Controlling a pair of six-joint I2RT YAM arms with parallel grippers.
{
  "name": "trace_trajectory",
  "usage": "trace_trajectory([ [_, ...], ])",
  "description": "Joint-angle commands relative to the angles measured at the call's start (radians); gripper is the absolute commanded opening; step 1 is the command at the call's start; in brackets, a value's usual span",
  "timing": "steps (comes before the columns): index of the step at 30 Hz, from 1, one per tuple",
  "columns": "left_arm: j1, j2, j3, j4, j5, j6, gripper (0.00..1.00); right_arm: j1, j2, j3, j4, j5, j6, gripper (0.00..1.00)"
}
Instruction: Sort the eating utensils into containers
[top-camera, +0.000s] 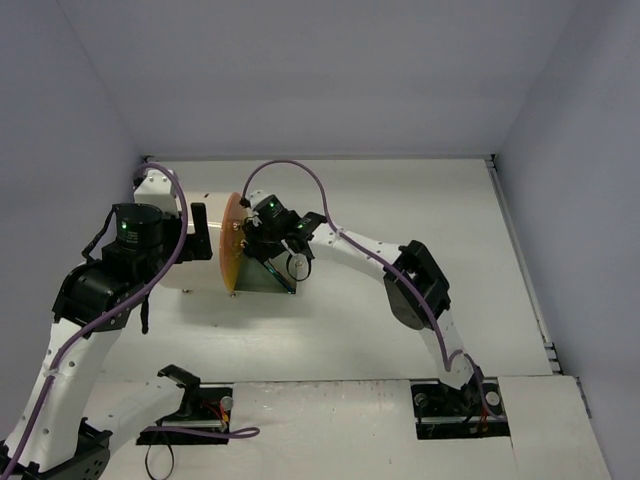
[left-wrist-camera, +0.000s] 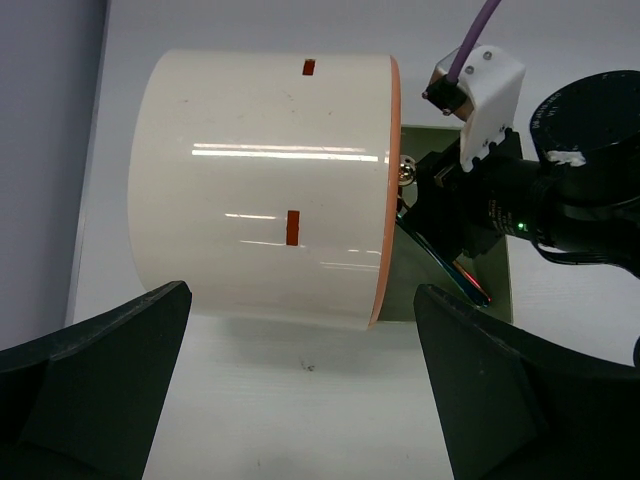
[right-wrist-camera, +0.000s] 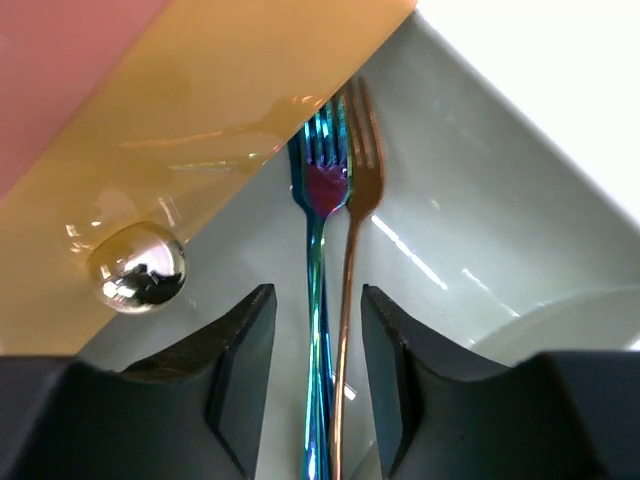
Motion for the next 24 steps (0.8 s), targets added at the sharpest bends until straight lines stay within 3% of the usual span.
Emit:
trace_trajectory([
  [1, 0.005, 0.028, 0.058, 0.032, -0.032, -0.007, 0.93, -0.088, -0.255, -0.081, 0.026, 0.058, -0.030, 0.40],
  [8, 0.024, 0.127, 0.101, 0.004, -0.060, -0.044, 0.93, -0.296, -0.444, -0.336, 0.026, -0.096, -0.100, 0.43],
  [13, 0.224, 0.190, 0.120, 0.007, 0.052, -0.044, 0.93, -0.356, -0.497, -0.485, 0.029, -0.211, -0.250, 0.45],
  [16, 0.340, 0.223, 0.135, 0.010, 0.111, -0.021, 0.93, -0.377, -0.476, -0.523, 0.034, -0.297, -0.328, 0.46],
  [19, 0.410, 0.261, 0.141, 0.039, 0.136, 0.012, 0.93, -0.388, -0.443, -0.526, 0.047, -0.355, -0.370, 0.46],
  [24, 0.497, 0.319, 0.132, 0.088, 0.302, 0.056, 0.93, -0.384, -0.344, -0.505, 0.091, -0.494, -0.412, 0.48],
])
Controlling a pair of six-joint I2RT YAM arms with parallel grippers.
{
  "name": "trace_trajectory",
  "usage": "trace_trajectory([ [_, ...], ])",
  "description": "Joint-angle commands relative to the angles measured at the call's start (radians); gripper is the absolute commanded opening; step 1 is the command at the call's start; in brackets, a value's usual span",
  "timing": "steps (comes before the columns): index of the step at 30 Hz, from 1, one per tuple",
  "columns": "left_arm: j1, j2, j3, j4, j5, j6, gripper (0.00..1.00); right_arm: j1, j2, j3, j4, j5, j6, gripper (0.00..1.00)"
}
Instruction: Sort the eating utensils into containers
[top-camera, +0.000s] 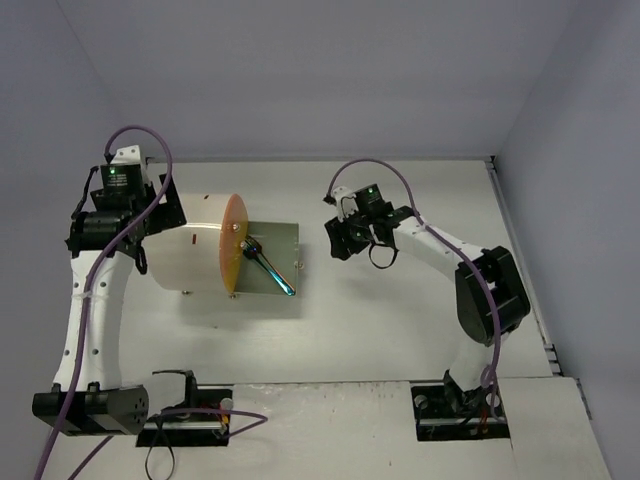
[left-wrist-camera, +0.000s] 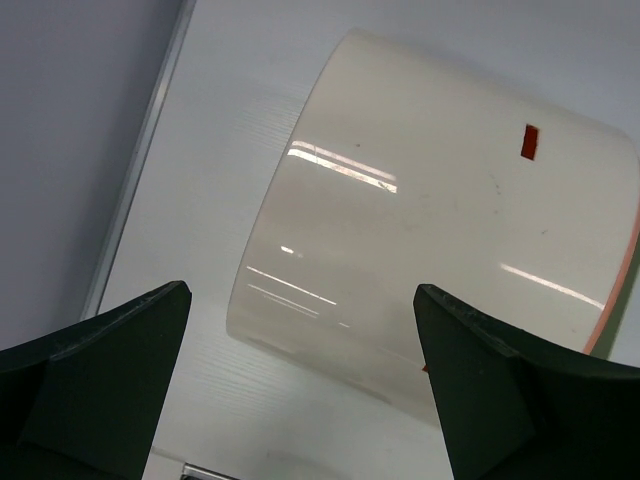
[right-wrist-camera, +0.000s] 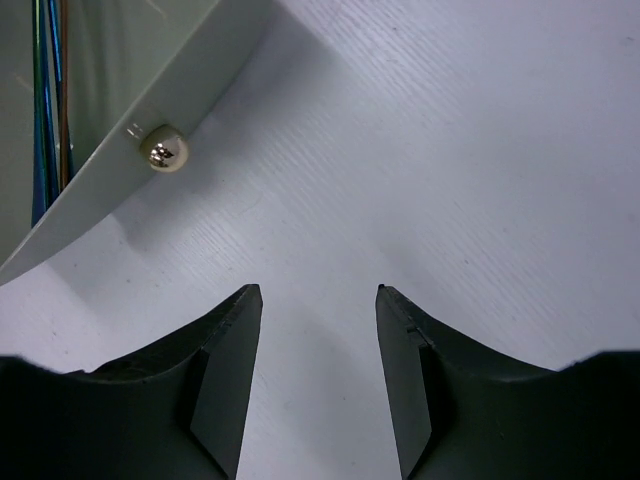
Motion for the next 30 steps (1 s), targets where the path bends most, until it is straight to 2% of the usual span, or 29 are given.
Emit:
trace_trajectory([
  [1, 0.044, 0.034, 0.035, 0.091, 0.152, 0.058, 0.93, 0.003, 0.057, 0.039, 0.074, -0.176, -0.091, 0.48],
  [7, 0.047, 0.049, -0.042, 0.139, 0.196, 0.067, 0.93, 0.028, 0.131, 0.061, 0.113, -0.283, -0.155, 0.49],
  [22, 0.048, 0.058, -0.205, 0.235, 0.303, -0.021, 0.93, 0.112, 0.273, 0.228, 0.190, -0.339, -0.143, 0.50],
  [30, 0.046, 0.035, -0.268, 0.268, 0.354, -0.065, 0.93, 0.154, 0.280, 0.321, 0.198, -0.333, -0.110, 0.50],
])
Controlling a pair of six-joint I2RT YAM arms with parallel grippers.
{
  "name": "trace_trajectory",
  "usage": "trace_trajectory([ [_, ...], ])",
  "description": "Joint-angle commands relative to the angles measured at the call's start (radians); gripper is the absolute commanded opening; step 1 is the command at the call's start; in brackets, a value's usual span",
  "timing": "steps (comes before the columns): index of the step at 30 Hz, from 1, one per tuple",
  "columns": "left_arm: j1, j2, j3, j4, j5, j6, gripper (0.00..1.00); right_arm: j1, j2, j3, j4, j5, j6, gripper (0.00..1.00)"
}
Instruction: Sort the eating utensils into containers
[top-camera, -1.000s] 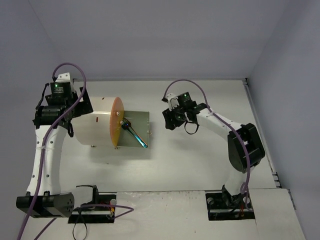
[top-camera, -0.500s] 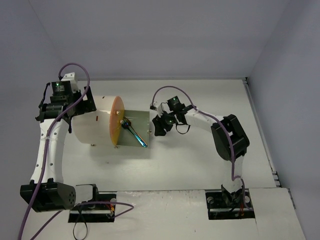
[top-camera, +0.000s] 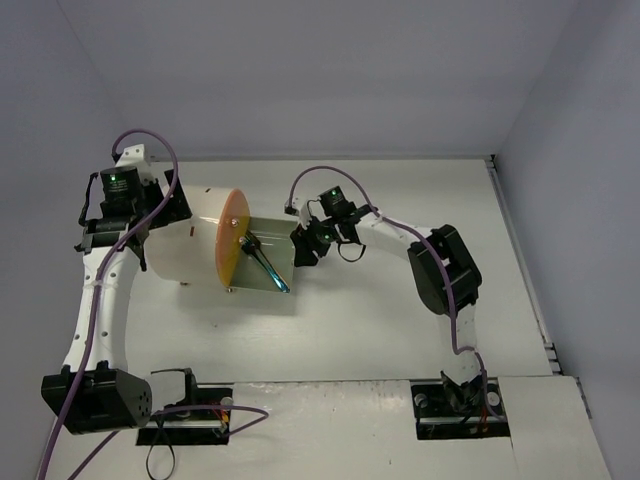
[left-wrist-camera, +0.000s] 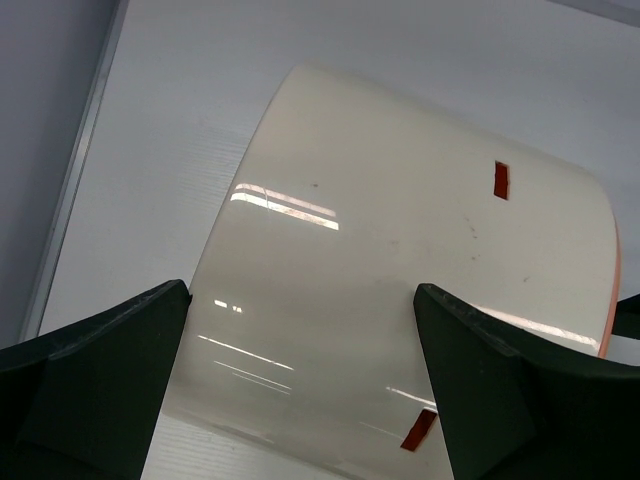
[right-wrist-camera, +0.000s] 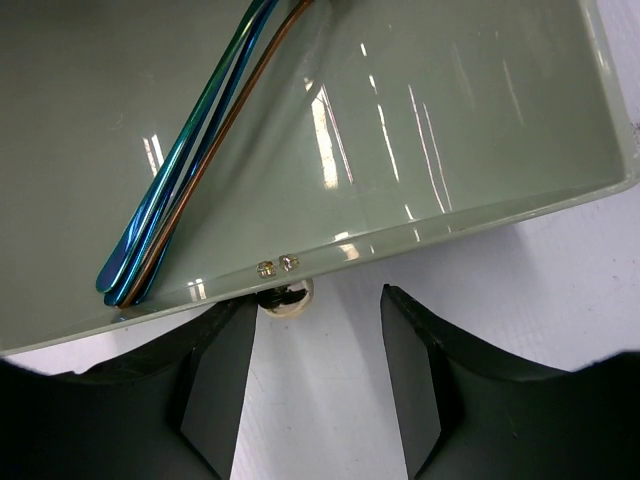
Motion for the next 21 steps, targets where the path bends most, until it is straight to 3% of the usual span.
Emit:
trace_trajectory([
  [1, -0.013, 0.017, -0.072, -0.056, 0.156, -0.100, 0.93, 0.056, -0.025, 0.119, 0.102, -0.033, 0.039, 0.50],
  [15, -0.013, -0.018, -0.124, -0.023, 0.166, -0.180, 0.93, 0.127, 0.071, 0.287, 0.112, 0.017, 0.132, 0.49],
  [21, -0.011, -0.031, -0.101, -0.022, 0.126, -0.168, 0.93, 0.107, -0.063, 0.231, 0.110, 0.132, 0.124, 0.49],
])
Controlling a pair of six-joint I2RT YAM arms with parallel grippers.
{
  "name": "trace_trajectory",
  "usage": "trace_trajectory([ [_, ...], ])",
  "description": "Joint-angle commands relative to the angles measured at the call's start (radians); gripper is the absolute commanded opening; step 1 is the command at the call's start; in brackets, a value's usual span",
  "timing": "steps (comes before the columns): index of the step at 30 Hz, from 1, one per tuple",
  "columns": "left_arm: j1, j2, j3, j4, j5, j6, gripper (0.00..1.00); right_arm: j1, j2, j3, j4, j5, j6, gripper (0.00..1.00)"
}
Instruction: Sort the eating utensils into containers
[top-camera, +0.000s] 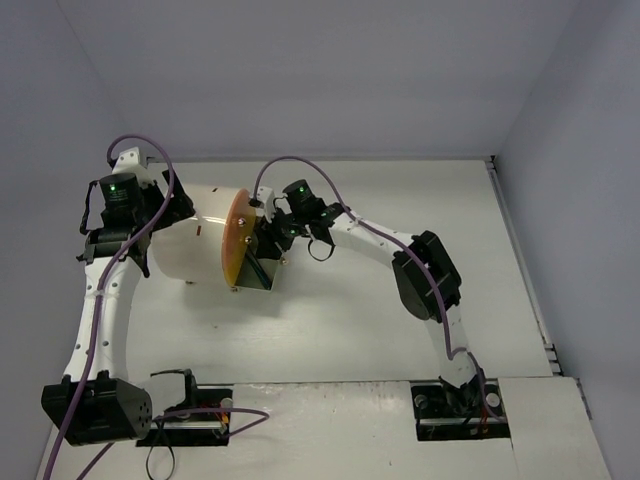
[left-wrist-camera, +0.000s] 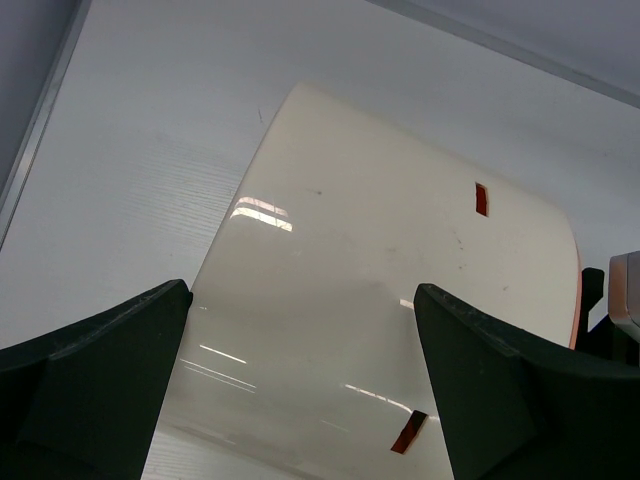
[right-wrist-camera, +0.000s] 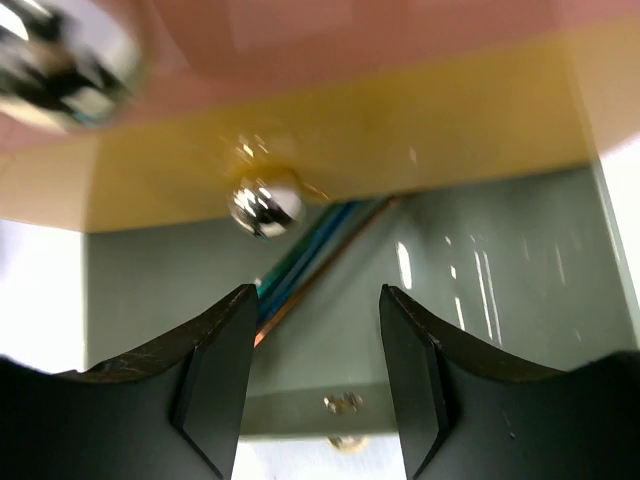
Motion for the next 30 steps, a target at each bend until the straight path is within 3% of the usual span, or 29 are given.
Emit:
trace_trajectory([
  [1, -0.015, 0.021, -0.014, -0.139, 0.068, -0.064, 0.93, -0.028, -0.175, -0.023, 0.043, 0.108, 0.010, 0.49],
  [7, -0.015, 0.033, -0.006, -0.137, 0.059, -0.069, 0.93, -0.079, -0.318, -0.208, 0.042, 0.176, 0.013, 0.49],
  [14, -0.015, 0.025, -0.004, -0.135, 0.049, -0.073, 0.93, -0.124, -0.322, -0.358, 0.044, 0.122, -0.011, 0.49],
  [20, -0.015, 0.023, -0.005, -0.133, 0.044, -0.078, 0.93, -0.106, -0.237, -0.316, 0.048, 0.068, -0.030, 0.49],
  [30, -0.015, 0.026, -0.009, -0.133, 0.039, -0.096, 0.93, -0.039, -0.048, -0.091, 0.070, 0.036, -0.001, 0.49],
])
